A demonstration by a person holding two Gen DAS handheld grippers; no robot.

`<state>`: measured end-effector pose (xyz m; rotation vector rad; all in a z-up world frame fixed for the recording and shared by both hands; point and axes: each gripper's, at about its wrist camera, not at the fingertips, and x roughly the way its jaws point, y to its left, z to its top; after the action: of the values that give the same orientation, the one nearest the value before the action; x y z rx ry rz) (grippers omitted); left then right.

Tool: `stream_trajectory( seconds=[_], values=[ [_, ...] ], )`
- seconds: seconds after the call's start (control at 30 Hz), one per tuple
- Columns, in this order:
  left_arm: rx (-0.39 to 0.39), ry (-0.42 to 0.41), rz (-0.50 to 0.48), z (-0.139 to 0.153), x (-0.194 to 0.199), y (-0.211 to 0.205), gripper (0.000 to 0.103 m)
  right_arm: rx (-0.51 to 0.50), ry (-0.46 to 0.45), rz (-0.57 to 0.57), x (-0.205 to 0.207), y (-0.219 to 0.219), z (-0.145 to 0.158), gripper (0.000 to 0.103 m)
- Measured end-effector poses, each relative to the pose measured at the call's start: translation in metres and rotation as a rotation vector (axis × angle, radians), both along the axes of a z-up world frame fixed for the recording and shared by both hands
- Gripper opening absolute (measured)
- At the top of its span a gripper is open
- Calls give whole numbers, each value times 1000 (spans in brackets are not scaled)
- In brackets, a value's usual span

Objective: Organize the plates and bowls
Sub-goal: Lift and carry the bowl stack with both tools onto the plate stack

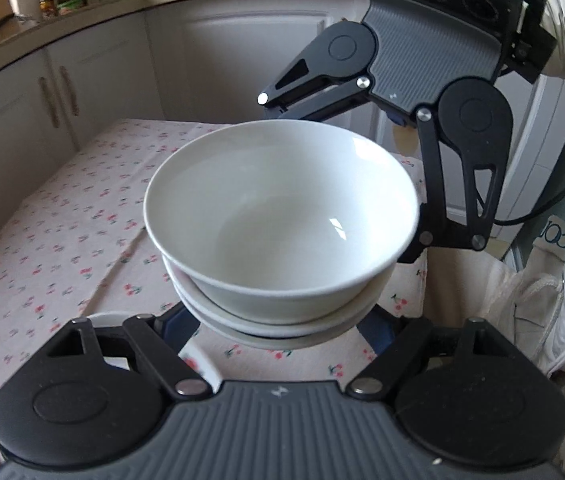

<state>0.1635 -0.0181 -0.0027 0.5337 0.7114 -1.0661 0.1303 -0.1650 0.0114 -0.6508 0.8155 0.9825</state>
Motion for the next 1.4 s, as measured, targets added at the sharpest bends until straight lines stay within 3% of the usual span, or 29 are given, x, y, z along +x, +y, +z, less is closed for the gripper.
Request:
stream_trajectory(
  seconds=[0.33,0.67,1.4],
  values=[
    [-4,-46,118,13,5,55,83,-9,-50,115,30,62,11,87],
    [57,-31,177,-8,27,84,83,-13,-33,163,64,110,-16,87],
    [35,27,201,-24,47,103,84,-28,42,160,78,127,-34,87]
  ],
)
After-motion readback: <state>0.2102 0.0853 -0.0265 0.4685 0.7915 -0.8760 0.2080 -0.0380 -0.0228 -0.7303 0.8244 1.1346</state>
